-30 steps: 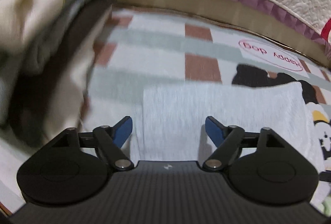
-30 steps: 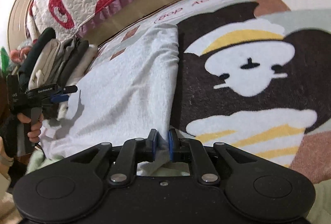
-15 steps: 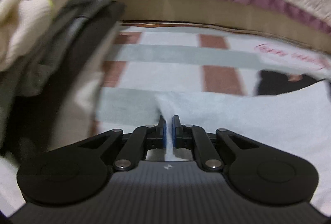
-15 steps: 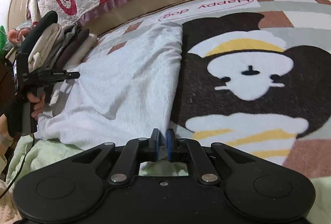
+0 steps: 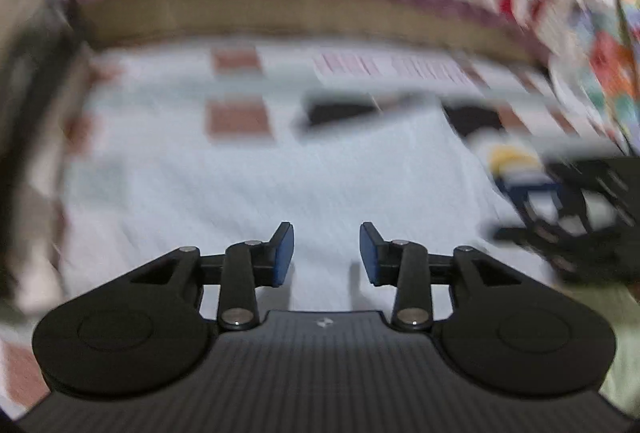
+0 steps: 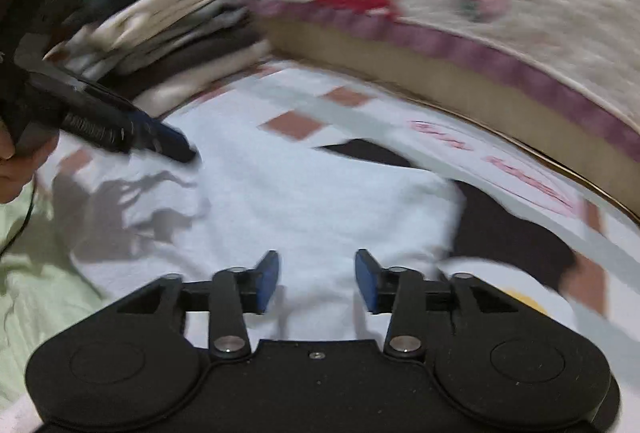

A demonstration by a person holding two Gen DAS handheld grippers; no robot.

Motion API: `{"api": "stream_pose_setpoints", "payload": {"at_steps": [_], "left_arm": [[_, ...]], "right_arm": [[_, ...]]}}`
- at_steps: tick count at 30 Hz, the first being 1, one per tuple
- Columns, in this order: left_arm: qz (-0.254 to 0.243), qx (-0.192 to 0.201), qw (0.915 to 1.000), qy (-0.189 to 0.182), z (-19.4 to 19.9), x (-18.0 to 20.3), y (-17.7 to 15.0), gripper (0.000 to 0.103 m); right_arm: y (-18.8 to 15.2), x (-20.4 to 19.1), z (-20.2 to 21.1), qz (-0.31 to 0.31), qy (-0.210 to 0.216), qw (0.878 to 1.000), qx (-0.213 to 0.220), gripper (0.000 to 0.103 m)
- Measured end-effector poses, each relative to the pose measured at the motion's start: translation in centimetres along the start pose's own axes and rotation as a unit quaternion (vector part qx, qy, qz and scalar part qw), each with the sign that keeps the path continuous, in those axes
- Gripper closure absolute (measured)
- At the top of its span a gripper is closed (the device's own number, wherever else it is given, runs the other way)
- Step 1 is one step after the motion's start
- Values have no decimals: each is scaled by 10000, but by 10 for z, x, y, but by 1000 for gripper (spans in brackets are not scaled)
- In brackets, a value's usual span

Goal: Fold clothes

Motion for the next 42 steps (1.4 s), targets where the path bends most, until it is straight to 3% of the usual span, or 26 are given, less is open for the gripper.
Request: {"api": "stream_pose_setpoints", "payload": {"at_steps": [1, 2, 3, 4, 7, 9, 11, 13, 15, 17, 19, 22, 24, 26, 28, 29, 30, 33, 35, 37, 40, 41, 42], "left_arm": [[-52, -238, 9997, -30, -4, 1, -9, 67], [-162, -329, 9991, 218, -1, -5, -20, 66], [-273, -419, 9977, 466, 1, -11, -31, 62], [-375, -506, 9955, 707, 4, -17, -41, 62], [27, -458, 9949, 893, 23, -49, -54, 61], [370, -364, 9941, 957, 28, -65, -51, 56], [636, -188, 9931, 967, 32, -79, -47, 56], [761, 90, 9924, 963, 32, -84, -37, 52], [847, 268, 9930, 779, 26, -91, -25, 44], [1057, 301, 9919, 641, 13, -99, -11, 44], [1224, 327, 9906, 525, -3, -107, 2, 43], [1396, 142, 9895, 342, -29, -115, 15, 38], [1506, 98, 9881, 281, -44, -120, 20, 32], [1562, 293, 9872, 158, -49, -122, 24, 34], [1475, 340, 9884, 119, -47, -114, 25, 78], [1432, 364, 9890, 99, -46, -110, 25, 89], [1381, 392, 9896, 84, -45, -107, 25, 91], [639, 863, 9932, 447, -27, -81, 25, 92], [753, 1104, 9903, 373, -16, -79, 35, 92], [967, 1331, 9858, 338, -9, -85, 51, 92], [1196, 1660, 9771, 584, -18, -91, 77, 90], [1245, 1644, 9744, 894, -28, -92, 81, 79], [1291, 1620, 9709, 1206, -38, -94, 86, 62]], "right_arm": [[-3, 6, -13, -33, -101, 9997, -212, 55], [-6, 13, -25, -90, -212, 9989, -397, 56], [-15, 25, -30, -309, -354, 9980, -420, 46], [-24, 41, -28, -713, -381, 9961, -345, 46], [-49, 74, -21, -1522, -859, 9836, -444, 40], [-56, 88, -14, -1894, -682, 9788, -384, 45], [-55, 94, -9, -1977, -689, 9769, -426, 45], [-48, 98, -6, -2100, -432, 9765, -236, 43], [-40, 111, -13, -2471, 132, 9689, -85, 41], [-34, 125, -28, -2901, 581, 9552, -15, 41], [-29, 132, -41, -3068, 626, 9497, -33, 40], [-24, 136, -63, -3013, 675, 9510, -180, 40], [-20, 136, -68, -2927, 743, 9533, -7, 36], [-19, 136, -74, -2942, 819, 9520, 196, 34], [-16, 136, -80, -2834, 848, 9545, 375, 32], [-14, 135, -82, -2724, 872, 9573, 425, 40], [-12, 134, -82, -2541, 960, 9615, 413, 64], [-6, 133, -71, -2207, 1094, 9671, 634, 87], [3, 133, -55, -2073, 984, 9687, 952, 91], [18, 139, -47, -2045, 750, 9692, 1150, 91], [41, 151, -43, -2034, 318, 9700, 1294, 87], [48, 155, -52, -2056, 96, 9727, 1075, 77], [51, 157, -57, -2077, -189, 9740, 889, 68]]}}
Point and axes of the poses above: each gripper's, at about its wrist camera, not at the fingertips, and z roughly against the way its jaws point, x to its right, y to its top, the point moved 1 cm from there along -z, roughly the way its jaws point, and after that the axes turned 4 degrees about z, right-handed, at the moved point
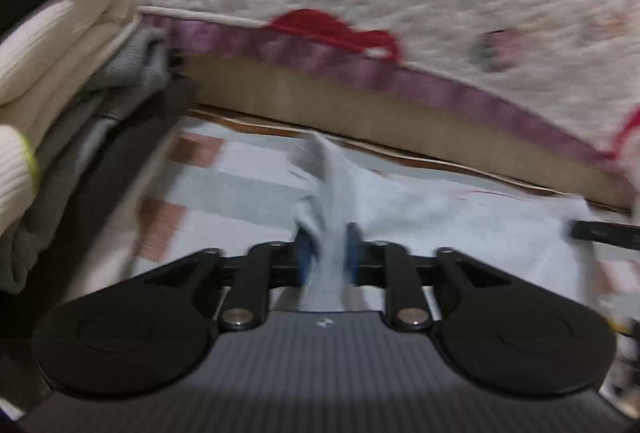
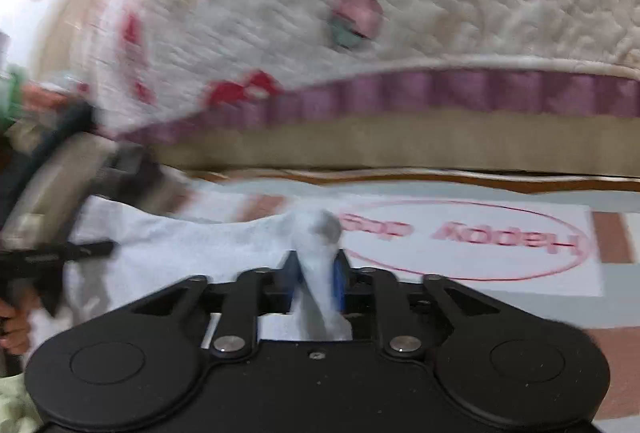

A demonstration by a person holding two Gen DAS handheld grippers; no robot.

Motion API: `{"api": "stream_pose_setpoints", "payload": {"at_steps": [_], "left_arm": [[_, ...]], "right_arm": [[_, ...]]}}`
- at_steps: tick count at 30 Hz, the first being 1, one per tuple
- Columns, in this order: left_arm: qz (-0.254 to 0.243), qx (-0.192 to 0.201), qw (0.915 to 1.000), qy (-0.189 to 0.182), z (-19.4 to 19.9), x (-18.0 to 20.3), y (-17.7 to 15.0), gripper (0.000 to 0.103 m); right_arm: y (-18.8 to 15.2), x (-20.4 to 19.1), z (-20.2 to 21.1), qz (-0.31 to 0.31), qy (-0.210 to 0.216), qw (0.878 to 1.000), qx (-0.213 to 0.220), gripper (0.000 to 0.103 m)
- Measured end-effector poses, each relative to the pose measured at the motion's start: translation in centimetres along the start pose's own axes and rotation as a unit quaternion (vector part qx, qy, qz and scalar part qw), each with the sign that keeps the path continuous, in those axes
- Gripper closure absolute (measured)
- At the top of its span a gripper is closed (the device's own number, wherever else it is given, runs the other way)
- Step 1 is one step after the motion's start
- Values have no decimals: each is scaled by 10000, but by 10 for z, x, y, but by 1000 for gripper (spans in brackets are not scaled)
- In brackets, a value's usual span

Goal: Fold clothes

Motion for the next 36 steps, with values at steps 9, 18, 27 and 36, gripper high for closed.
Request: {"api": "stream_pose_setpoints", "payload": {"at_steps": [9, 18, 27, 36], "left_arm": [[-1050, -698, 9870, -993, 47, 42, -42, 54], [-1653, -1537, 9739, -253, 90, 4, -113, 48], [-83, -1053, 9940, -284, 129, -40, -91, 49], [-1993, -1195, 9708, -593, 105, 62, -111, 55]], "right_arm": [[-54, -58, 27, 969, 216, 9924, -733, 57], [-126, -77, 87, 1753, -121, 9745, -1394, 55], [-130, -50, 118, 668, -135, 9884, -1356, 52], [-152, 6, 91, -2896, 1071, 9432, -1229, 54]]}}
Point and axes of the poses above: each gripper's, at about its wrist camera, not at the fingertips, and z roughly against the way its jaws point, x to its right, y to its top, the point moved 1 cm from there along -z, roughly the way its jaws point, and after that the axes turned 4 degrees about z, right-handed, at the moved point
